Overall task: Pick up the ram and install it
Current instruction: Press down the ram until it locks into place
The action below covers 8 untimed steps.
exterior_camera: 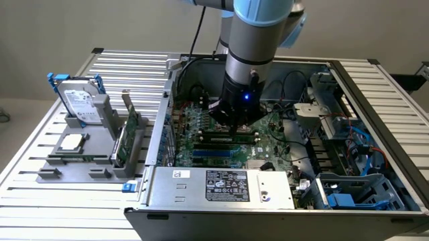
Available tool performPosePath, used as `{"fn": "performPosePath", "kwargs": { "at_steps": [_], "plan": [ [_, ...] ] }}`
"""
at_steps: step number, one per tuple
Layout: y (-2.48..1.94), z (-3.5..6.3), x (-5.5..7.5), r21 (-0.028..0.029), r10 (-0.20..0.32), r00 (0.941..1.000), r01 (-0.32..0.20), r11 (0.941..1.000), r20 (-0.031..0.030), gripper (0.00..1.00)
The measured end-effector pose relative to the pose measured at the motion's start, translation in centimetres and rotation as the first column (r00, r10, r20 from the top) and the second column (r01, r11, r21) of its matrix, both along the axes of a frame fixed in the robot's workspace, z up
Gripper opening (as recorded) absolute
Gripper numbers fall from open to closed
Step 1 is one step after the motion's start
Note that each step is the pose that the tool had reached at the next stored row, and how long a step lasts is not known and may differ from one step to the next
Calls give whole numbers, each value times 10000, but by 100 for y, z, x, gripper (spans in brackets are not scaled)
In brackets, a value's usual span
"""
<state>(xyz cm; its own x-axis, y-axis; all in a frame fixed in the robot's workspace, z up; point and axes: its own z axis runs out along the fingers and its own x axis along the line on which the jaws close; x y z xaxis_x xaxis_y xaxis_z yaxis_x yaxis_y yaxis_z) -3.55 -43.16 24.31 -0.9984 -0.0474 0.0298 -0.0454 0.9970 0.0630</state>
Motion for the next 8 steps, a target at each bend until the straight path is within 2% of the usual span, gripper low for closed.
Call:
{"fn": "performPosePath", "kwargs": {
  "at_steps": [8],
  "plan": [
    [-6, 0, 1, 0, -9, 10000, 9, 10000, -1, 11]
  ]
}}
